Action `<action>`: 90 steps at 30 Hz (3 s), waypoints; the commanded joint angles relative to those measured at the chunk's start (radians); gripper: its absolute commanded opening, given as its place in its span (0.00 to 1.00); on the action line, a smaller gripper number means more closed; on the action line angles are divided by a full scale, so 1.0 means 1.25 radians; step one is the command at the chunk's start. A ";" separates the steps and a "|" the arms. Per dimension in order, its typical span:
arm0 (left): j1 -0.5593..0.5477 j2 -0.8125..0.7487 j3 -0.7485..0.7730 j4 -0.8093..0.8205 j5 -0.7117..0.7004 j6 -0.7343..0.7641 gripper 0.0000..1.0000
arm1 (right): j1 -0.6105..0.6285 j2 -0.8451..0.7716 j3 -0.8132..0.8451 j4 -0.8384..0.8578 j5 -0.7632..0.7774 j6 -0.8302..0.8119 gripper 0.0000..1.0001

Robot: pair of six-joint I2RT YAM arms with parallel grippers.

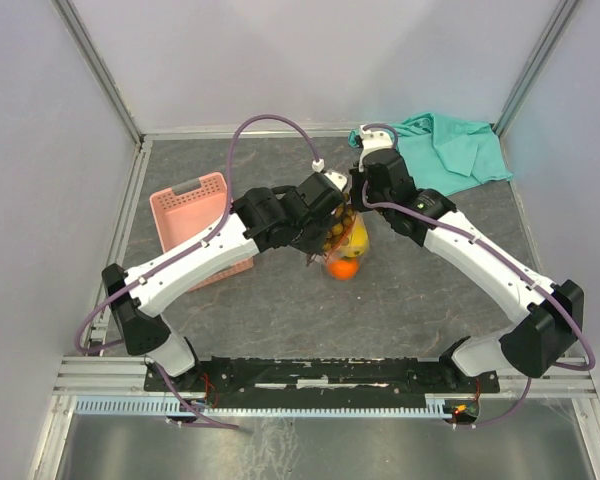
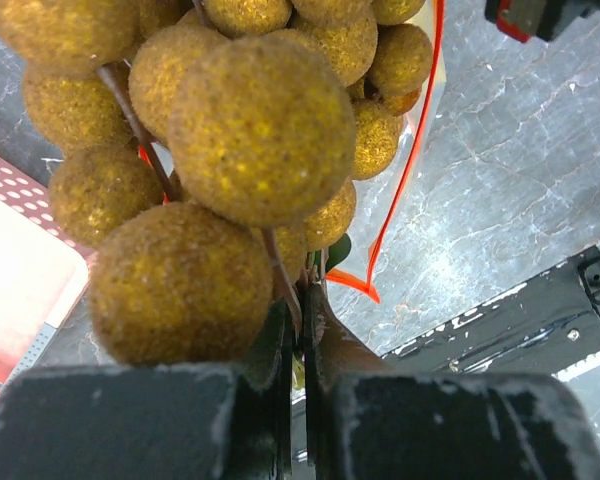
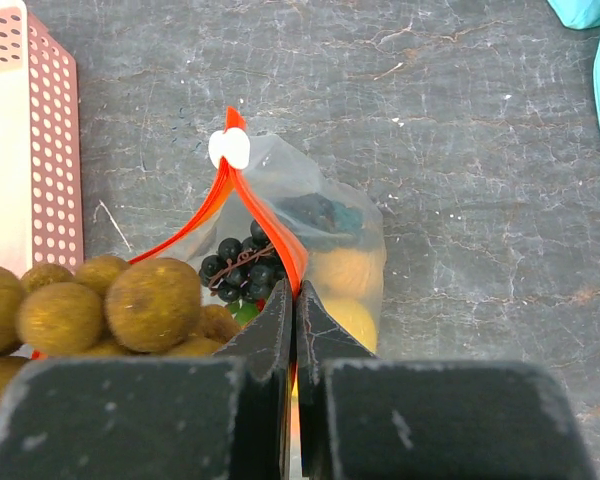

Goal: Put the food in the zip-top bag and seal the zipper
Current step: Place the fake fruit in the zipper food storage bag.

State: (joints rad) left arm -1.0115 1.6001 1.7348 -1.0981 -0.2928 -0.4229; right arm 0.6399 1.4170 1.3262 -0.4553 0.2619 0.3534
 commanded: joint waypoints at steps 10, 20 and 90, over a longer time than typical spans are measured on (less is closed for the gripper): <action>-0.004 -0.023 0.003 0.048 0.105 0.099 0.03 | -0.008 -0.012 -0.001 0.055 -0.039 0.040 0.01; 0.017 0.019 0.015 -0.059 0.031 0.021 0.03 | -0.016 -0.027 -0.018 0.054 -0.031 0.046 0.01; 0.073 0.094 0.119 -0.043 0.154 0.085 0.38 | -0.029 -0.031 -0.092 0.194 -0.189 0.191 0.01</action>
State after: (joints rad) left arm -0.9157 1.7641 1.8702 -1.2255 -0.1181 -0.2981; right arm 0.6037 1.3895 1.2137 -0.2893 0.0414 0.5728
